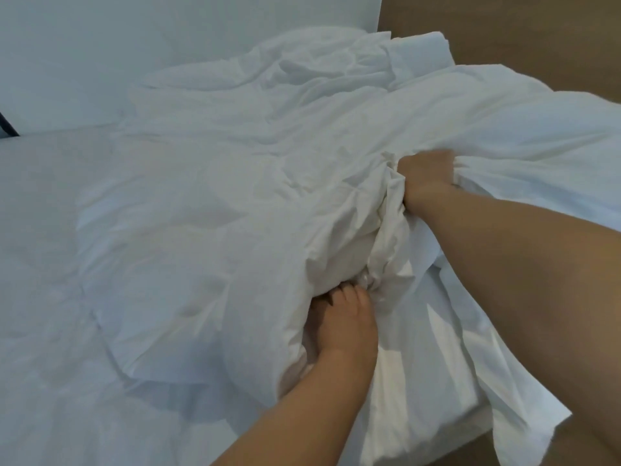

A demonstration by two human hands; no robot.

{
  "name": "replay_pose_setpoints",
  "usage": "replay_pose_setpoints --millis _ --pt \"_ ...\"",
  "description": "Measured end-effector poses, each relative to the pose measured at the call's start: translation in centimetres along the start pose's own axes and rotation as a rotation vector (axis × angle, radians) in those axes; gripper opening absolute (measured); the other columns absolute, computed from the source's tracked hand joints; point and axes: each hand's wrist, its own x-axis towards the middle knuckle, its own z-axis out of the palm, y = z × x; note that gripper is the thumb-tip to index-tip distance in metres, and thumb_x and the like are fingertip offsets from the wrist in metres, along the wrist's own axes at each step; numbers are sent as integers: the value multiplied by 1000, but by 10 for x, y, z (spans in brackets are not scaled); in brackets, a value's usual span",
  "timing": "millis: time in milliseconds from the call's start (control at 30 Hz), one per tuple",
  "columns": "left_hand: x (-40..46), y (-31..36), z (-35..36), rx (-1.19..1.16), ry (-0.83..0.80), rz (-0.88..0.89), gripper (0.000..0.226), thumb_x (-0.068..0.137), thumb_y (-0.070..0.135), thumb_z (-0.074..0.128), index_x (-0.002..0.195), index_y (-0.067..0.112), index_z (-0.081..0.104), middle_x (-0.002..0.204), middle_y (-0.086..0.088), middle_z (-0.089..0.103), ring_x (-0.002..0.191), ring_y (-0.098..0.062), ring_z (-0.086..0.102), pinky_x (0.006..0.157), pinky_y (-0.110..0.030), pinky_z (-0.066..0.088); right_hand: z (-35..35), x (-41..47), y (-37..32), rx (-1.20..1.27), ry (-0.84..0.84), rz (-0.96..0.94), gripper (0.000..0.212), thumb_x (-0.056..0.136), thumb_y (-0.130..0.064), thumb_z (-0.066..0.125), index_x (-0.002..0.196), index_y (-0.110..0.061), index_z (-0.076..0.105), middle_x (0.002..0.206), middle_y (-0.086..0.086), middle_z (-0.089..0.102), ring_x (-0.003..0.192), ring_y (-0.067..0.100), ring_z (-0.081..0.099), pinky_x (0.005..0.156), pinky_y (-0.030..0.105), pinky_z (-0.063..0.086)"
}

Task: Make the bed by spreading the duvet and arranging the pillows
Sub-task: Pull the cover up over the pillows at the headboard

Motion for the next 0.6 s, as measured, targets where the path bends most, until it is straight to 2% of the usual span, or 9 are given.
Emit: replay_pose_setpoints --millis 67,133,233,333,433,467,533,567,600 --pt "8 0 2 -21 -6 -16 30 74 25 62 102 14 68 89 -7 65 76 -22 63 62 -34 50 5 0 2 -19 21 -7 16 91 -19 49 99 -20 63 109 3 65 106 28 60 93 41 40" --pt "12 -3 -1 28 -40 33 32 73 22 52 99 15 69 83 -4 67 68 -18 65 60 -30 48 16 -3 4 -16 35 -19 11 91 -19 49 89 -20 59 103 3 66 102 27 61 92 40 41" --pt "-20 -20 -36 57 -73 182 17 85 11 54 100 10 60 92 -13 65 77 -28 65 60 -33 42 35 -10 2 -1 4 -20 17 93 -22 47 81 -22 59 99 1 68 99 26 62 90 38 43" --pt "-80 -44 -83 135 -72 383 16 90 6 44 93 19 53 100 -10 63 90 -29 62 57 -29 31 41 -17 -10 -15 -27 -20 21 94 -25 46 98 -21 66 110 5 67 109 29 58 94 42 39" --pt "-133 -90 -102 162 -337 248 25 94 15 45 113 16 61 113 -8 60 108 -27 54 67 -28 27 40 -24 -14 -58 -59 -34 23 95 -24 45 105 -19 64 115 6 65 114 29 56 97 42 36" --pt "-144 -106 -103 158 -343 181 24 90 19 53 110 16 65 109 -9 62 105 -27 55 73 -31 31 38 -25 -13 -65 -54 -33 22 95 -24 45 106 -19 64 115 6 65 114 29 56 97 41 37" --pt "-158 -127 -106 151 -240 69 17 62 17 70 79 12 71 80 -12 63 77 -30 62 71 -36 45 36 -28 -10 -63 -49 -36 21 95 -24 46 103 -19 64 113 6 66 112 29 57 95 40 38" --pt "-158 -125 -105 178 -204 110 20 61 18 66 80 13 69 82 -13 61 76 -31 61 72 -39 47 34 -31 -10 -56 -41 -36 20 95 -24 46 101 -19 64 111 5 66 110 29 57 94 40 38" --pt "-153 -114 -97 169 -264 148 30 70 25 61 97 15 65 98 -13 58 90 -32 59 80 -40 43 33 -35 -10 -48 -32 -36 18 94 -23 47 99 -19 64 110 5 66 109 28 58 93 39 38"
